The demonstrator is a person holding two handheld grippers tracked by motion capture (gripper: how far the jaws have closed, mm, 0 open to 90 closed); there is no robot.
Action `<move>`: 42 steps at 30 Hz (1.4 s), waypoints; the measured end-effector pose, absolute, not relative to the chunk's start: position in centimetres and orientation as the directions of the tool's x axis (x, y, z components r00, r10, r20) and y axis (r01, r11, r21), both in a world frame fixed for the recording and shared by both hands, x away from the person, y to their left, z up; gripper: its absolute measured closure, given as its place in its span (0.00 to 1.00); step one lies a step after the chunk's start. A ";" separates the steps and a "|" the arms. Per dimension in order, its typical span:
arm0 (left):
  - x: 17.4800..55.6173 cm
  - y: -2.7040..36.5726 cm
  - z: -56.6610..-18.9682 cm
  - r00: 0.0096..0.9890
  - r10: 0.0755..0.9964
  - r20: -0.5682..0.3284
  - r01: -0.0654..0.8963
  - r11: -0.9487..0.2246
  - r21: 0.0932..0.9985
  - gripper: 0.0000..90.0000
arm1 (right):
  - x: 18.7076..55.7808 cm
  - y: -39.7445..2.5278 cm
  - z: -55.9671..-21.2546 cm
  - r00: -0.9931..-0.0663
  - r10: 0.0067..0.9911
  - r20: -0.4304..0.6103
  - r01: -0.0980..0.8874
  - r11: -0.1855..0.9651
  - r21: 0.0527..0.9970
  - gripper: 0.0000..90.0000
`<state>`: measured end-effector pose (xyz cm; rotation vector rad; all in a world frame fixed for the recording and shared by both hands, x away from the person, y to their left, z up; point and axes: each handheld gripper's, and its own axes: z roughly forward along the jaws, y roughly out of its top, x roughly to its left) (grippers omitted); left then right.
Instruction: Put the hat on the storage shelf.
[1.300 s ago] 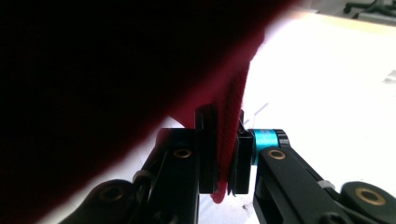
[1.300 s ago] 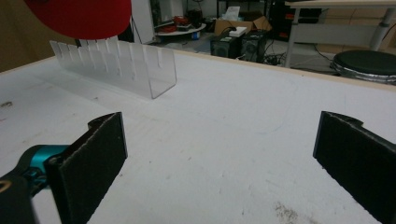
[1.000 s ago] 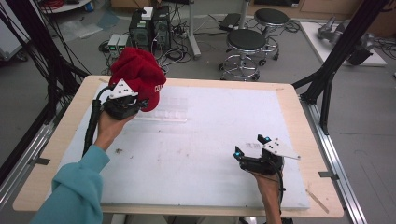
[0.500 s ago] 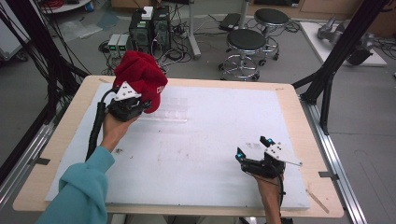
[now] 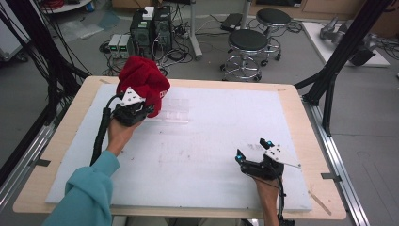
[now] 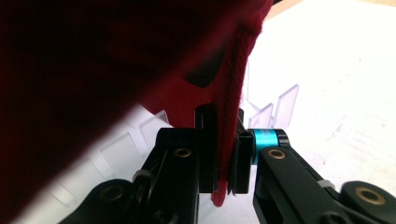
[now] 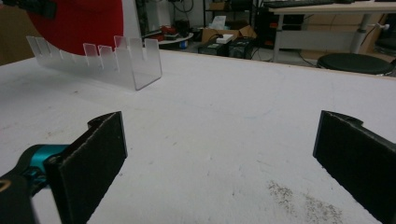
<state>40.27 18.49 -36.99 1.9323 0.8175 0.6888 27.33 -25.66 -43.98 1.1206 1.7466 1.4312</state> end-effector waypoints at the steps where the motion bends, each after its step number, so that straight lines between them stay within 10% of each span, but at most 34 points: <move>1: 40.3 18.5 -37.0 0.626 0.767 0.138 0.266 -0.377 0.887 0.94 | 27.3 -25.7 -44.0 -0.455 0.889 0.055 0.228 0.057 0.972 0.02; 28: 39.6 18.8 -38.9 0.622 0.776 0.102 0.270 -0.336 0.902 0.91 | 26.0 -25.7 -45.0 -0.418 0.908 0.012 0.157 0.059 0.986 0.04; 42: 38.9 18.7 -38.3 0.619 0.784 0.046 0.315 -0.302 0.900 0.26 | 25.8 -25.7 -45.1 -0.426 0.905 -0.006 0.132 0.069 0.989 0.04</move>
